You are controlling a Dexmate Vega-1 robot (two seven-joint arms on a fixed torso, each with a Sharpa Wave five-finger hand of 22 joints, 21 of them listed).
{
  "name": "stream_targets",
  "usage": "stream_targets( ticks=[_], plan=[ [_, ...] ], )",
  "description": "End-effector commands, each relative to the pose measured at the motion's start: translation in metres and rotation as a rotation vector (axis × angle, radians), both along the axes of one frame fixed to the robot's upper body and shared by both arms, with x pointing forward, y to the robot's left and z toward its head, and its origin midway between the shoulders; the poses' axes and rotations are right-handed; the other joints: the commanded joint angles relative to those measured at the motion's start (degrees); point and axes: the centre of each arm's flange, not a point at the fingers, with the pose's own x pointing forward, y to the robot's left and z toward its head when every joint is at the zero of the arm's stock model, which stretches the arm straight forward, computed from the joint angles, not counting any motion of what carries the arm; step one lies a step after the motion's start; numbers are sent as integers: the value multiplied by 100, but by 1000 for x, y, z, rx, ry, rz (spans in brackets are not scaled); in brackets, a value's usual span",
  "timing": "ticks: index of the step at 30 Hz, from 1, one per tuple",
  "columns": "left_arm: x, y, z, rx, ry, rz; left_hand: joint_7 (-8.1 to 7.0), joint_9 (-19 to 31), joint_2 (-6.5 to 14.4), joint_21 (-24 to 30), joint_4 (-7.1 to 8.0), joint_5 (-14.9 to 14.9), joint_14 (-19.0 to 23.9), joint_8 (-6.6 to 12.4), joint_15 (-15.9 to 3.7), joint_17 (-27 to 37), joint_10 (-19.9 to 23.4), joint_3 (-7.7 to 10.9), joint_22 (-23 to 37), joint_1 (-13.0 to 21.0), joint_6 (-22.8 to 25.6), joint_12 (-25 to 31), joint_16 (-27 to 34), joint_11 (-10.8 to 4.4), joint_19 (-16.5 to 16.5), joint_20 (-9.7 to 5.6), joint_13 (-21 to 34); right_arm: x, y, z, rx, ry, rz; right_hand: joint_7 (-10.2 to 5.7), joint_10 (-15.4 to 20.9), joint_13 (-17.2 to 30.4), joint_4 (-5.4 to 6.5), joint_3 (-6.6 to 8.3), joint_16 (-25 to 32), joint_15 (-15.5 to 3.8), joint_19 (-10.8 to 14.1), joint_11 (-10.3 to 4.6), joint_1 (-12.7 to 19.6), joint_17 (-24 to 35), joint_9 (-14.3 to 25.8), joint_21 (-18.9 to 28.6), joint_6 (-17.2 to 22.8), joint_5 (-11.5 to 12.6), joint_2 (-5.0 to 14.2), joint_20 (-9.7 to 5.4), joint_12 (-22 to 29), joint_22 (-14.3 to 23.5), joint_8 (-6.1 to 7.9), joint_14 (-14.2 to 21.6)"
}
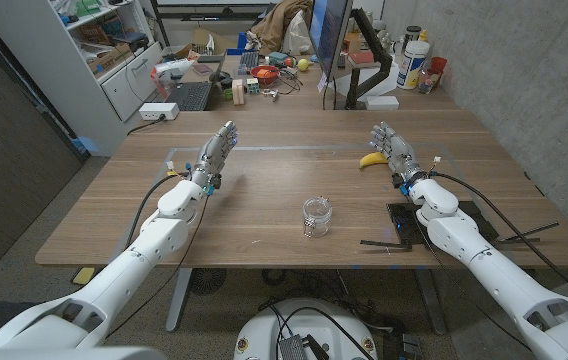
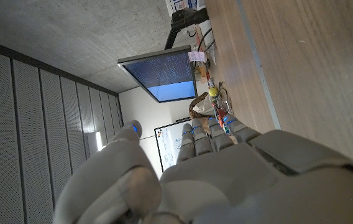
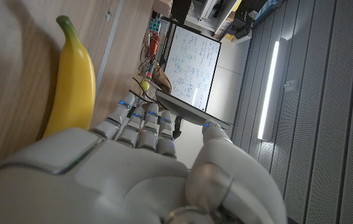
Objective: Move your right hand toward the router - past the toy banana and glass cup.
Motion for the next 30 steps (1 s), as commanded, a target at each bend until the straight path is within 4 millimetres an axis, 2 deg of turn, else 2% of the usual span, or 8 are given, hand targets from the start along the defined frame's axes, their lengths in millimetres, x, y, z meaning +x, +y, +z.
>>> stream_targets(
  ticks=[1, 8, 20, 30],
  plan=[
    [0, -2, 1, 15, 12, -10, -17, 11, 18, 33, -5, 19, 15, 9, 4, 15, 14, 33, 10, 66, 43, 16, 14, -6, 48, 34, 7, -2, 1, 2, 4, -1, -7, -7, 52, 15, -8, 39, 26, -1, 55, -2, 54, 23, 20, 27, 48, 39, -4, -7, 27, 28, 19, 41],
    [0, -2, 2, 18, 11, -12, -27, 11, 26, 26, -11, 12, -12, -1, -4, 16, 3, 33, 11, 74, 39, 7, 2, -8, 40, 47, 6, -2, 2, 5, -10, -15, -6, -44, 53, 14, -19, 74, 22, -6, 58, -10, 82, 24, 21, 4, 55, 48, 59, -11, 23, 29, 18, 42],
    [3, 2, 1, 9, 22, -10, -31, 12, 36, 11, -17, 2, -52, -15, 9, 18, -50, 32, 12, 82, 33, -18, -14, 12, 13, 71, 5, -10, 1, 16, -64, -87, -42, -89, 86, 14, -22, 34, 27, -40, 82, -27, 42, 30, 22, -24, 72, 32, 5, -2, 31, 30, 19, 66],
    [5, 3, 1, 15, 28, -12, -34, 13, 42, 3, -22, -8, -66, -25, 17, 20, -73, 30, 14, 88, 29, -29, -18, 24, 1, 88, 4, -12, -3, 14, -99, -130, -91, -135, 173, 14, -36, 17, 43, -113, 130, -94, 26, 26, 23, -50, 96, 32, -23, -17, 58, 31, 22, 140]
  ],
)
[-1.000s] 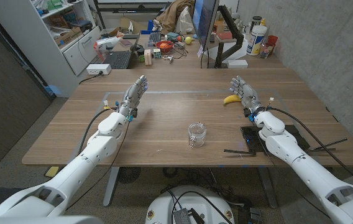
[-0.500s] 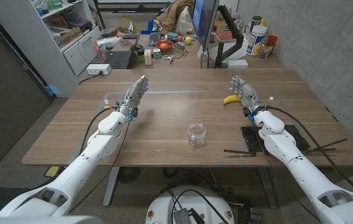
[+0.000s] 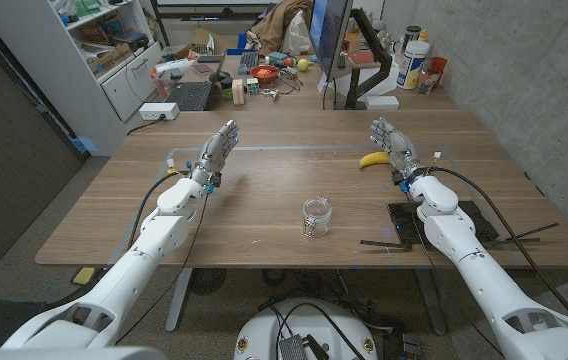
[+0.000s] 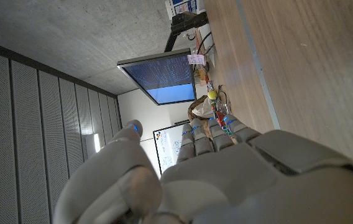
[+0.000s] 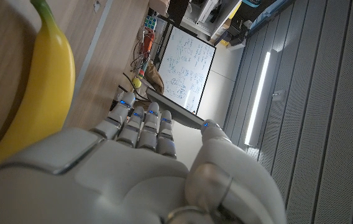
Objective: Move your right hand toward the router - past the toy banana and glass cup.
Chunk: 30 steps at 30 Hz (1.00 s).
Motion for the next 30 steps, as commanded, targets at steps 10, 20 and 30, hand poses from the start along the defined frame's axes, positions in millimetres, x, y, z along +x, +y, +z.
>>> stream_targets(
  ticks=[10, 20, 30],
  plan=[
    [3, 3, 0, 3, 11, 1, -35, 16, 16, 1, -27, -17, -17, -29, 1, 22, -3, 27, 16, 63, 38, -5, -17, -9, -5, 61, 21, -14, -19, -4, -38, -83, -93, -89, 149, 16, -38, -4, 52, -92, 147, -64, 3, 20, 12, -22, 51, 22, -72, -52, 70, 31, 18, 133],
    [3, 3, 0, 12, 15, 2, -35, 17, 20, -1, -31, -26, -18, -32, 0, 23, -4, 23, 17, 66, 48, -7, -15, 3, -5, 63, 21, -20, -26, -1, -67, -101, -105, -102, 177, 16, -50, -8, 57, -109, 169, -68, 0, 18, 13, -44, 45, 28, -84, -56, 75, 30, 13, 178],
    [2, 1, -1, 14, 21, 2, -27, 18, 25, -6, -35, -35, -17, -23, -2, 23, 2, 20, 18, 70, 87, -5, -14, 0, -15, 76, 20, -22, -32, 8, -148, -106, -108, -126, 195, 17, -50, -20, 55, -114, 207, -73, -19, 21, 14, -60, 39, 31, -93, -65, 76, 30, 8, 200]
  ],
)
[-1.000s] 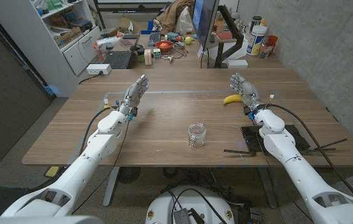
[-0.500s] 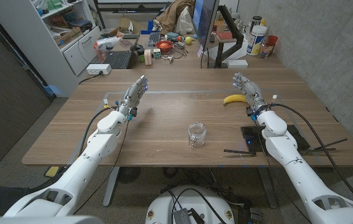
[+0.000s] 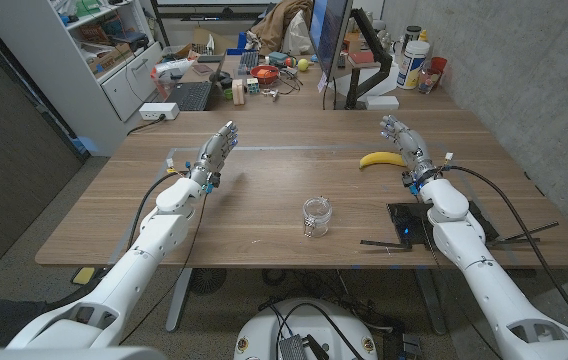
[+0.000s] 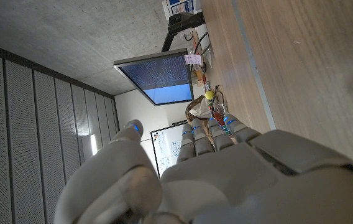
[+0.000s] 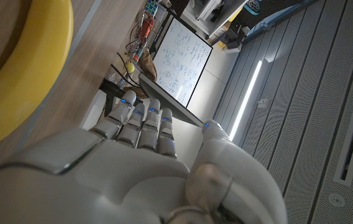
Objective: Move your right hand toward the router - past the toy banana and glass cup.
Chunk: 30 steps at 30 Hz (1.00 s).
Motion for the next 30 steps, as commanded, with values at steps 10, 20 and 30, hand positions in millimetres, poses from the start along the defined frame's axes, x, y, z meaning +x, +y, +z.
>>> stream_targets(
  ticks=[10, 20, 30],
  plan=[
    [-3, -4, -1, 4, 8, 4, -3, 20, 6, -8, -39, -21, -18, 6, -1, 25, 13, 16, 20, 51, 77, -10, -12, -24, 16, 61, 19, -9, -15, 12, -155, -16, -23, -63, 80, 19, -25, -10, 37, -12, 90, -3, -35, 26, 17, -47, 22, 35, -52, -13, 32, 29, 8, 79],
    [-2, -7, 1, 6, 10, 8, -9, 21, 11, -5, -43, -31, -9, 10, -6, 25, 22, 11, 21, 54, 107, -7, -8, -15, 26, 72, 19, -16, -22, 11, -172, -25, -28, -95, 93, 20, -36, -10, 30, -11, 97, -17, -35, 24, 19, -74, 40, 41, -53, -11, 32, 28, 14, 93],
    [-4, -5, -2, 15, 27, 29, -19, 21, 16, -6, -47, -40, 2, 5, -15, 26, 26, 8, 22, 57, 118, -7, -3, -10, 25, 81, 19, -21, -28, 16, -224, -22, -28, -131, 122, 21, -51, -5, 25, -28, 104, -34, -29, 21, 21, -109, 69, 46, -51, -7, 37, 26, 23, 118]
  ],
)
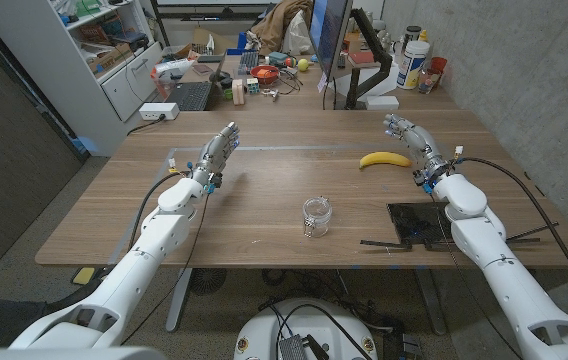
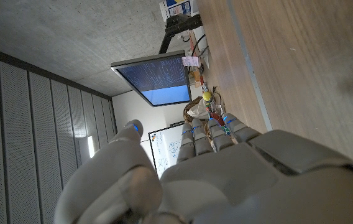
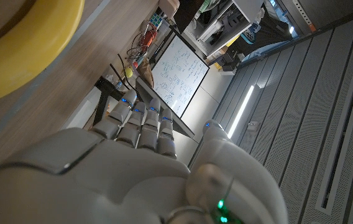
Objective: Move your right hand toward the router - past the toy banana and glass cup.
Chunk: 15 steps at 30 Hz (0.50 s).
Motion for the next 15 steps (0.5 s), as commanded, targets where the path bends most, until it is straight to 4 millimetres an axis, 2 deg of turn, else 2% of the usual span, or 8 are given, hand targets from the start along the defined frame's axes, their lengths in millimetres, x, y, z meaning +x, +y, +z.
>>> stream_targets(
  ticks=[1, 6, 15],
  plan=[
    [-2, 1, -2, 15, 16, 22, -18, 22, 16, -6, -30, -15, 2, 5, -15, 26, 26, 24, 22, 57, 57, -7, -3, -10, -6, 50, 18, -7, -9, 4, -60, 1, -8, -29, 71, 22, -37, 11, 25, -13, 56, -19, 3, 21, 22, -29, 8, 24, -22, 2, 36, 27, 23, 41],
    [-4, 2, -2, 25, 20, 35, -20, 22, 17, -6, -32, -18, 1, 0, -14, 27, 18, 23, 22, 58, 53, -10, -4, -33, -7, 53, 18, -8, -13, 3, -75, -8, -23, -108, 99, 23, -49, 13, 31, -29, 70, -36, 7, 19, 23, -52, 71, 27, -23, 7, 43, 26, 45, 85],
    [-5, 6, -8, 20, 41, 47, -33, 23, 20, -8, -36, -26, -2, -14, -17, 27, 24, 18, 23, 61, 31, -9, -5, -14, -7, 57, 18, -12, -16, 2, -96, -13, -35, -139, 164, 24, -74, 19, 34, -78, 109, -79, 19, 14, 24, -81, 121, 31, -28, 2, 60, 26, 54, 146]
  ],
)
